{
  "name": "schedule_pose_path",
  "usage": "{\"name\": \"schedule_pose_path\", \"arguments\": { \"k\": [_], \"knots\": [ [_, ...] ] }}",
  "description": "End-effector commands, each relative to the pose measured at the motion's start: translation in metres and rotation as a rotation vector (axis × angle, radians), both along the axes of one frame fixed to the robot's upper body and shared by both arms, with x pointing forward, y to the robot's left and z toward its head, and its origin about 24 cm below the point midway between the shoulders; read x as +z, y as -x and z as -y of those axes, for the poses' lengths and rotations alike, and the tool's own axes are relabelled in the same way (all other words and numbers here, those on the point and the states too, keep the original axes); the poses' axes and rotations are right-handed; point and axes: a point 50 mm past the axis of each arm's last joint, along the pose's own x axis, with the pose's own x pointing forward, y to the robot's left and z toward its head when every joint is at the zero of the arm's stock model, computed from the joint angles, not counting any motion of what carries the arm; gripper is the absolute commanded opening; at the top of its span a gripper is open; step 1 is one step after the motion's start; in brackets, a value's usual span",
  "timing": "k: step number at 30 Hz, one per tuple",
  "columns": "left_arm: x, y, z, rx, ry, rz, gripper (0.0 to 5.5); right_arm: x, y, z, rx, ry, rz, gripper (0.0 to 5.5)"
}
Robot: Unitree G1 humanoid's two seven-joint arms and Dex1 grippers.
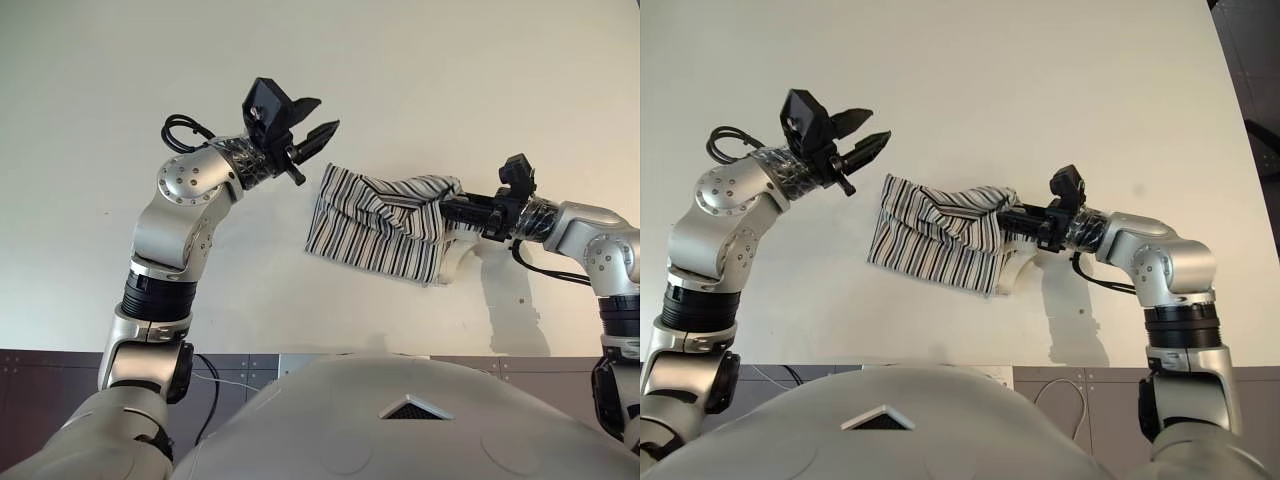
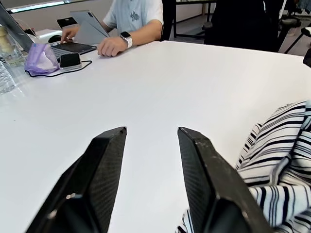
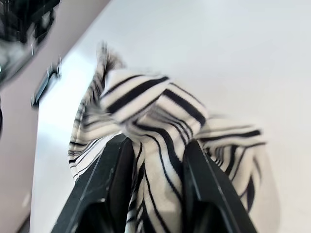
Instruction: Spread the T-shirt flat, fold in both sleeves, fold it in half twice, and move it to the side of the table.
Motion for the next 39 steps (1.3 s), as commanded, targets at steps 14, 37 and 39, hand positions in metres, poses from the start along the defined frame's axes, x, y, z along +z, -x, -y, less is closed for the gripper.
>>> {"name": "schedule_pose_path", "arguments": {
  "k": [14,37,39],
  "knots": [
    [-0.047,0.098,-0.003,-0.54,-0.567,0.18,1.91,0.078,0.011,-0.024,0.024,0.048,0.423,1.33],
    [-0.096,0.118,-0.021,-0.732,-0.75,0.145,1.95,-0.047,-0.014,-0.023,0.351,0.539,0.444,2.83],
    [-0.091,0.115,-0.021,-0.719,-0.736,0.162,1.95,-0.073,-0.008,0.043,0.241,0.814,0.309,2.83]
  ]
}}
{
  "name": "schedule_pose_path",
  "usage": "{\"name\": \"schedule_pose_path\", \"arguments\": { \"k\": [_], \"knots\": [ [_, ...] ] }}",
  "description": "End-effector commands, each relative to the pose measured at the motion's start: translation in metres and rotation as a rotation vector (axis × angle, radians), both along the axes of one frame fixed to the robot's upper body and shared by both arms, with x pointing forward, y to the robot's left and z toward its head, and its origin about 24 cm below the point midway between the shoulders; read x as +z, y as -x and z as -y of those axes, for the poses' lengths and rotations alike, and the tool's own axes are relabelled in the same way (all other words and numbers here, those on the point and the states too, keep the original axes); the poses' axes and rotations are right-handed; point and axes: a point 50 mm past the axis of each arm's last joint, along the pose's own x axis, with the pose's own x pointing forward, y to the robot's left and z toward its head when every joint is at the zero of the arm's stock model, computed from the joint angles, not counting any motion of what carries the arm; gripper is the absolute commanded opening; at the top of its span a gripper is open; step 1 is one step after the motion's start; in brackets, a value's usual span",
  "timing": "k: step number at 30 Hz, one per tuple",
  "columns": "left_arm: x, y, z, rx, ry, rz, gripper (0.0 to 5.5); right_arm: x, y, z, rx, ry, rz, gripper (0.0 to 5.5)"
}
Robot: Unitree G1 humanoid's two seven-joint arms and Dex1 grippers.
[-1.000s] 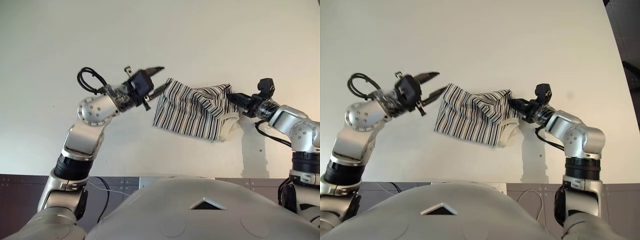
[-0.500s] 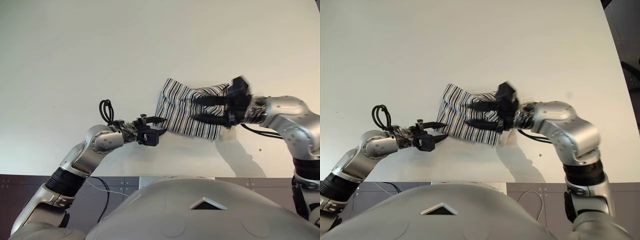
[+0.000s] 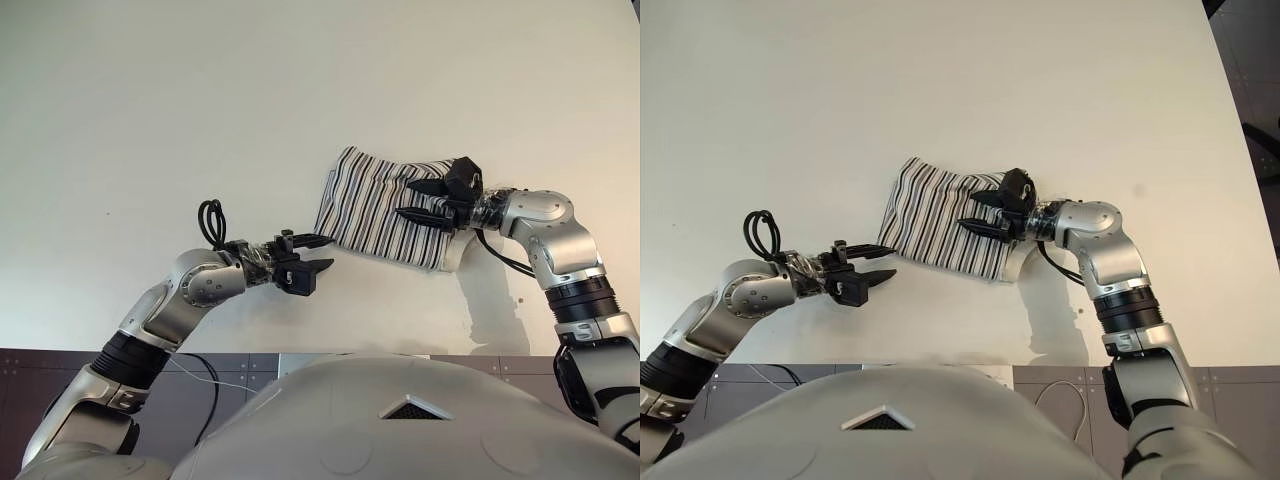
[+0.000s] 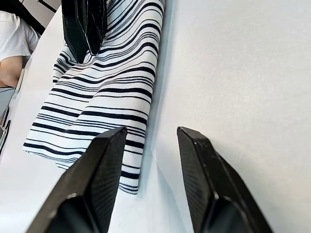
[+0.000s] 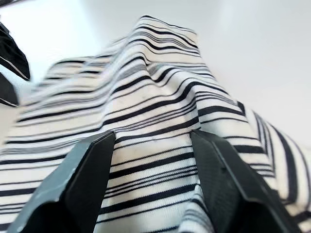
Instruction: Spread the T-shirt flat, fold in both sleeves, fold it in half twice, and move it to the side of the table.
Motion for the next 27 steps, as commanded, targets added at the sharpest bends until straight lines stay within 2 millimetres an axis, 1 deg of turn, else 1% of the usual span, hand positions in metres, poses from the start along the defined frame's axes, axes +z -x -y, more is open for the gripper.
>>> {"name": "schedule_pose_path", "arguments": {
  "k": [1,3,4,7,9,11,13,15,17,19,21,22,23,24,25,26,27],
  "knots": [
    [-0.013,0.012,-0.012,0.0,-0.091,-0.098,1.95,-0.048,0.015,0.122,-0.376,0.476,-0.121,2.83],
    [-0.012,0.012,-0.013,0.017,-0.08,-0.097,1.95,-0.049,0.031,0.171,-0.615,0.548,-0.197,2.83],
    [-0.013,0.012,-0.013,0.025,-0.077,-0.097,1.95,-0.05,0.041,0.189,-0.726,0.573,-0.235,2.83],
    [-0.013,0.01,-0.013,0.038,-0.07,-0.093,1.95,-0.057,0.072,0.221,-0.99,0.637,-0.313,2.83],
    [-0.012,0.007,-0.013,0.045,-0.064,-0.085,1.95,-0.059,0.091,0.237,-1.185,0.667,-0.358,2.83],
    [-0.011,0.006,-0.013,0.057,-0.053,-0.082,1.95,-0.062,0.105,0.245,-1.336,0.671,-0.379,2.83],
    [-0.01,0.005,-0.013,0.075,-0.037,-0.079,1.95,-0.064,0.113,0.249,-1.49,0.641,-0.396,2.83],
    [-0.009,0.001,-0.012,0.111,-0.006,-0.067,1.95,-0.065,0.112,0.248,-1.6,0.581,-0.379,2.83],
    [-0.004,-0.005,-0.008,0.157,0.059,-0.046,1.95,-0.06,0.094,0.243,-1.629,0.473,-0.285,2.83],
    [0.004,-0.011,-0.003,0.211,0.148,-0.018,1.95,-0.049,0.069,0.238,-1.613,0.373,-0.171,2.83],
    [0.016,-0.02,0.004,0.291,0.271,0.037,1.95,-0.03,0.041,0.234,-1.554,0.329,-0.003,2.83],
    [0.026,-0.025,0.007,0.34,0.358,0.087,1.95,-0.013,0.025,0.234,-1.525,0.326,0.13,2.83],
    [0.041,-0.032,0.011,0.406,0.469,0.15,1.95,0.015,0.004,0.231,-1.487,0.302,0.334,2.83],
    [0.058,-0.039,0.011,0.491,0.592,0.205,1.95,0.045,-0.016,0.218,-1.412,0.217,0.532,2.83],
    [0.071,-0.044,0.011,0.566,0.689,0.242,1.95,0.069,-0.03,0.201,-1.341,0.135,0.672,2.83],
    [0.083,-0.049,0.01,0.65,0.78,0.27,1.95,0.089,-0.041,0.172,-1.235,0.029,0.777,2.83],
    [0.09,-0.052,0.01,0.71,0.841,0.277,1.95,0.101,-0.044,0.145,-1.146,-0.044,0.826,2.83]
  ]
}}
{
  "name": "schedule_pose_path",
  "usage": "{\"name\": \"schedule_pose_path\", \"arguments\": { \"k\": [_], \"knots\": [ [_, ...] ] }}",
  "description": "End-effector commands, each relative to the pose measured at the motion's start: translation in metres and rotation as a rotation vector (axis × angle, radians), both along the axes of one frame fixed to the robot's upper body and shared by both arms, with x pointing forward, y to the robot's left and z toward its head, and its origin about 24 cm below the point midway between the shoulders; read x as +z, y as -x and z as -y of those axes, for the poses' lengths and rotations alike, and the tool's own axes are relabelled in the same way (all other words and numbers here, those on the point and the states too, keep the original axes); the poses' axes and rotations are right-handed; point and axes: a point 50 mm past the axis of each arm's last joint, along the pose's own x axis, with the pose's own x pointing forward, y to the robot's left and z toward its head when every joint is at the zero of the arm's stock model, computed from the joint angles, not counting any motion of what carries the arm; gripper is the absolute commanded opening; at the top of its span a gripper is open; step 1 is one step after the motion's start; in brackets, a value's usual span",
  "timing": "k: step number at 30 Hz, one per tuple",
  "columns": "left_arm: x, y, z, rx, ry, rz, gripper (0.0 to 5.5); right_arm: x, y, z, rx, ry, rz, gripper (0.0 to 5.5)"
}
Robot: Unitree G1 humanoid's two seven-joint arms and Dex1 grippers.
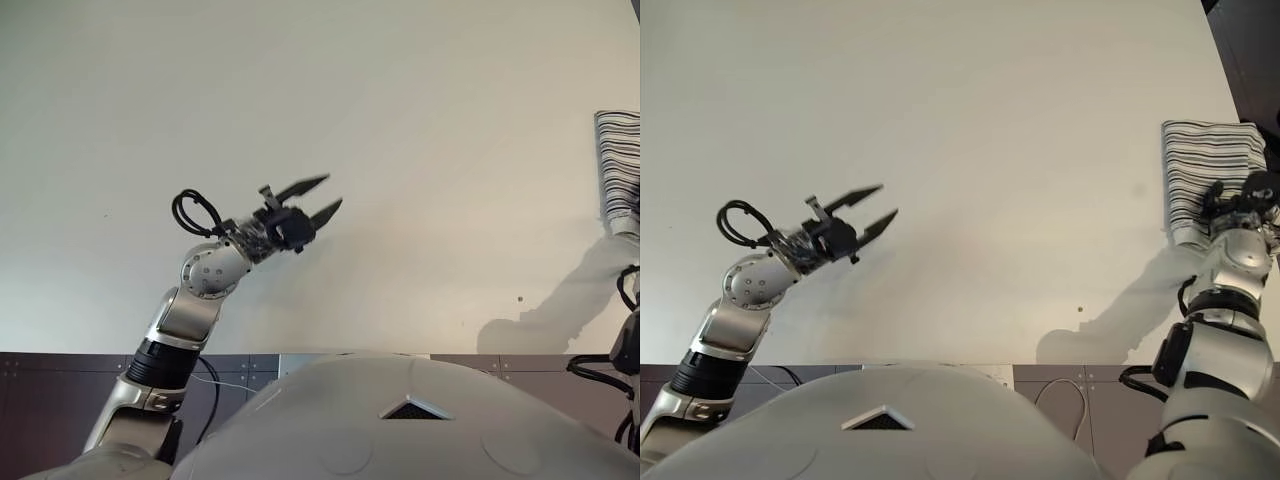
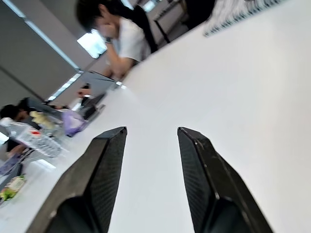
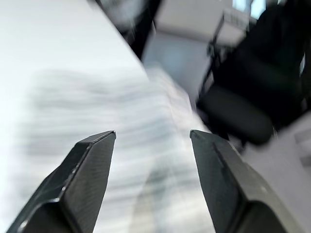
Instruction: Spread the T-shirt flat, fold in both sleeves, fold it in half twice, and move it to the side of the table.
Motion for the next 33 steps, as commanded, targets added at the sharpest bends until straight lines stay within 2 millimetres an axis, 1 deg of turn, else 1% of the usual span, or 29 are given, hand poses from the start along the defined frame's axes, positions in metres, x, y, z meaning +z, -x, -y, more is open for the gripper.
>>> {"name": "schedule_pose_path", "arguments": {
  "k": [1,2,3,4,5,7,8,10,14,18,24,27,29,31,33],
  "knots": [
    [0.038,-0.018,-0.004,0.288,0.312,0.069,1.95,0.074,-0.038,-0.108,0.402,0.044,0.417,2.83],
    [0.037,-0.022,-0.003,0.339,0.36,0.042,1.95,0.074,-0.036,-0.137,0.471,0.005,0.439,2.83],
    [0.032,-0.025,-0.004,0.395,0.381,0.016,1.95,0.067,-0.032,-0.163,0.524,-0.046,0.43,2.83],
    [0.021,-0.028,-0.007,0.469,0.39,-0.03,1.95,0.054,-0.026,-0.19,0.574,-0.101,0.396,2.83],
    [0.011,-0.031,-0.008,0.528,0.391,-0.064,1.95,0.037,-0.018,-0.212,0.599,-0.166,0.347,2.83],
    [-0.002,-0.037,-0.007,0.614,0.391,-0.084,1.95,0.015,-0.005,-0.238,0.604,-0.251,0.267,2.83],
    [-0.006,-0.041,-0.006,0.662,0.407,-0.086,1.95,0.008,-0.001,-0.246,0.588,-0.278,0.235,2.83],
    [-0.012,-0.048,-0.003,0.733,0.43,-0.09,1.95,0.004,-0.001,-0.253,0.556,-0.297,0.204,2.83],
    [-0.017,-0.061,0.003,0.787,0.475,-0.101,1.95,0.003,-0.013,-0.258,0.51,-0.355,0.169,2.83],
    [-0.015,-0.07,0.003,0.802,0.495,-0.097,1.95,0.007,-0.022,-0.265,0.527,-0.376,0.159,2.83],
    [-0.01,-0.079,0.013,0.777,0.504,-0.101,1.95,0.009,-0.034,-0.268,0.538,-0.407,0.145,2.83],
    [-0.007,-0.082,0.017,0.773,0.529,-0.109,1.95,0.004,-0.03,-0.274,0.557,-0.439,0.106,2.83],
    [-0.007,-0.083,0.023,0.769,0.542,-0.123,1.95,0.0,-0.033,-0.274,0.565,-0.439,0.06,2.83],
    [-0.004,-0.086,0.03,0.764,0.551,-0.138,1.95,-0.001,-0.04,-0.272,0.498,-0.489,0.016,2.83],
    [0.003,-0.098,0.041,0.824,0.498,-0.111,1.95,-0.001,-0.052,-0.279,0.42,-0.657,-0.05,2.83]
  ]
}}
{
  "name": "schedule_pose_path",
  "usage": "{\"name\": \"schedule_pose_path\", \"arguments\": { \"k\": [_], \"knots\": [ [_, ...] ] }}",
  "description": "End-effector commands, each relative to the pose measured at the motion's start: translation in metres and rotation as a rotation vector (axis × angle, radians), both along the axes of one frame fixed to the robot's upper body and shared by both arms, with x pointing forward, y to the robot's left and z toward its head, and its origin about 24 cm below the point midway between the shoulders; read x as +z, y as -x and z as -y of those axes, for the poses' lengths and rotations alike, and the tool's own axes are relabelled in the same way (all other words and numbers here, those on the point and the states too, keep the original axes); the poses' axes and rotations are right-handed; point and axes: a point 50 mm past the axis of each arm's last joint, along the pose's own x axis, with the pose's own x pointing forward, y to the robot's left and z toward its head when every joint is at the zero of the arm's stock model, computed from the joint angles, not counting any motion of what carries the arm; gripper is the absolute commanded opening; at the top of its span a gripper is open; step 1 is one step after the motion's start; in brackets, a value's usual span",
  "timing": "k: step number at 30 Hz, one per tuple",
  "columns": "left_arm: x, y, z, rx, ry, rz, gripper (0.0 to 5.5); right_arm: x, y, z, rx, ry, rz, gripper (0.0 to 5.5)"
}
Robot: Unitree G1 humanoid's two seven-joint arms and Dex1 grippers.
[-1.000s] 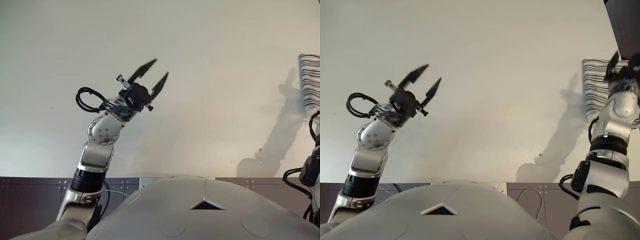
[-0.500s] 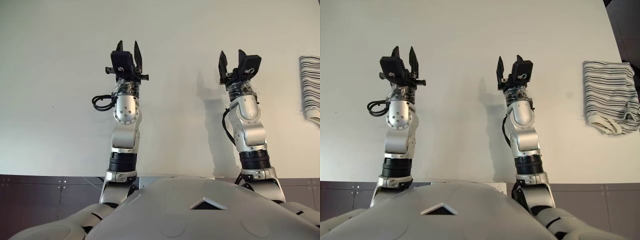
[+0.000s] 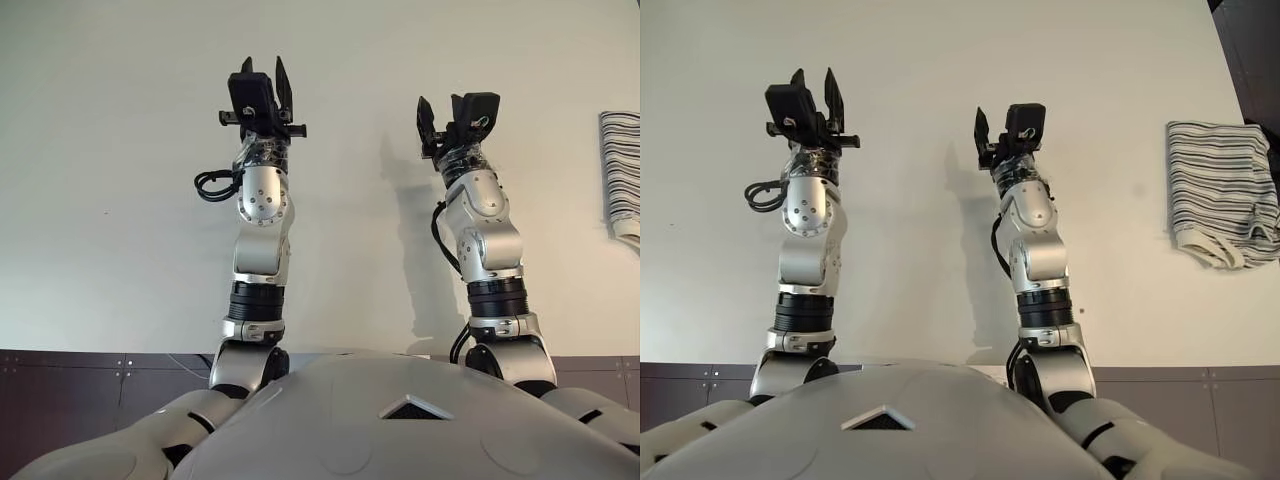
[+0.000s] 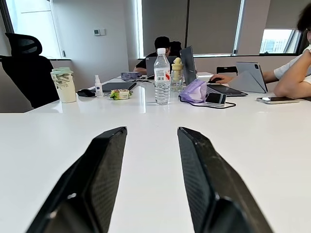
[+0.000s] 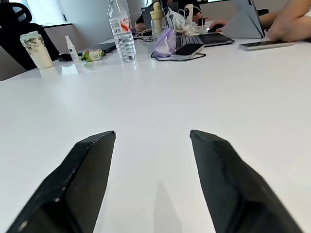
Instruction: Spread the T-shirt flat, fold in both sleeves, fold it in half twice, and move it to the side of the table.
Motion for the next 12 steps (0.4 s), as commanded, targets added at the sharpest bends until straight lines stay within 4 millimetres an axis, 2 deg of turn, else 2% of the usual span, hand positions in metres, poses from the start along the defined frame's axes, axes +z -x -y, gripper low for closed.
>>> {"name": "schedule_pose_path", "arguments": {
  "k": [1,2,4,6,10,12],
  "knots": [
    [0.016,-0.022,0.025,0.092,-0.047,-0.015,1.95,0.002,-0.022,-0.014,-0.078,-0.219,-0.214,2.83],
    [0.019,-0.027,0.03,0.118,-0.051,-0.023,1.95,0.003,-0.025,-0.021,-0.076,-0.256,-0.253,2.83],
    [0.025,-0.035,0.034,0.24,-0.063,-0.05,1.95,0.012,-0.03,-0.03,-0.044,-0.227,-0.212,2.83],
    [0.024,-0.036,0.034,0.258,-0.081,-0.058,1.95,0.024,-0.031,-0.027,-0.022,-0.125,-0.084,2.83],
    [0.007,-0.024,0.039,0.028,-0.088,-0.073,1.95,0.033,-0.029,-0.022,-0.007,0.104,0.072,2.83],
    [0.003,-0.014,0.032,-0.082,-0.07,-0.049,1.95,0.041,-0.029,-0.017,-0.017,0.2,0.175,2.83]
  ]
}}
